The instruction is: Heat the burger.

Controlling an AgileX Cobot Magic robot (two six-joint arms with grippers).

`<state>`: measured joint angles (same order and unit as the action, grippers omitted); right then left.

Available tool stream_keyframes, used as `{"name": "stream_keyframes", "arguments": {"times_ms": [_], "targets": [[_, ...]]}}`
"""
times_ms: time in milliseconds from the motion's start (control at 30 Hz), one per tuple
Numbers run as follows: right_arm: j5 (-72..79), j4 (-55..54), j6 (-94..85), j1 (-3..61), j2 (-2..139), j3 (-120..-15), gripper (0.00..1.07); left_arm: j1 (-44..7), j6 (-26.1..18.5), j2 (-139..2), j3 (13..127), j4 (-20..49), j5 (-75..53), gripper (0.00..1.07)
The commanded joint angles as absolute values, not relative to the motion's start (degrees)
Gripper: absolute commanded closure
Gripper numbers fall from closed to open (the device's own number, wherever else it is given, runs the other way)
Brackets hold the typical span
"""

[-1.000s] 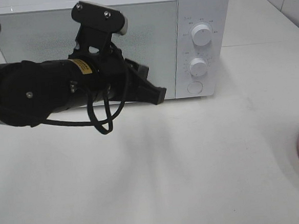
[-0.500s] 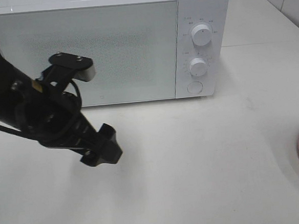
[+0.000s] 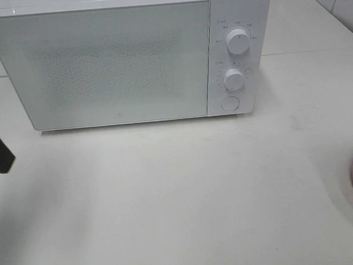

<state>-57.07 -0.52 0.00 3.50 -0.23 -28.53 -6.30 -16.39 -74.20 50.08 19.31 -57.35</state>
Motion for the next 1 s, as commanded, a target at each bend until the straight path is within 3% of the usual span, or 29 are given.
{"name": "stream_keyframes", "arguments": {"times_ms": [33,133,467,833,1000], "targets": [[-57.01,-0.57,-0.34,3.15,-1.72,-28.48,0.31,1.78,-11.46,-70.07,49.79,17.59,-60.22,0.06],[-57.01,-0.57,-0.34,3.15,-1.72,-28.48,0.31,4.24,-8.59,-67.72,49.27,14.73,-61.19,0.06],[-57.01,-0.57,-0.34,3.15,-1.72,-28.48,0.31,4.24,-3.44,-56.55,41.31,8.08,-62.17,0.06],[-57.01,-0.57,-0.34,3.15,-1.72,-28.48,0.31,4.24,-2.75,-43.09,32.2,7.22,-61.71,0.06],[-57.01,-0.57,-0.34,3.15,-1.72,-28.48,0.31,4.24,0.0,-30.94,29.74,5.04,-61.59,0.06]]}}
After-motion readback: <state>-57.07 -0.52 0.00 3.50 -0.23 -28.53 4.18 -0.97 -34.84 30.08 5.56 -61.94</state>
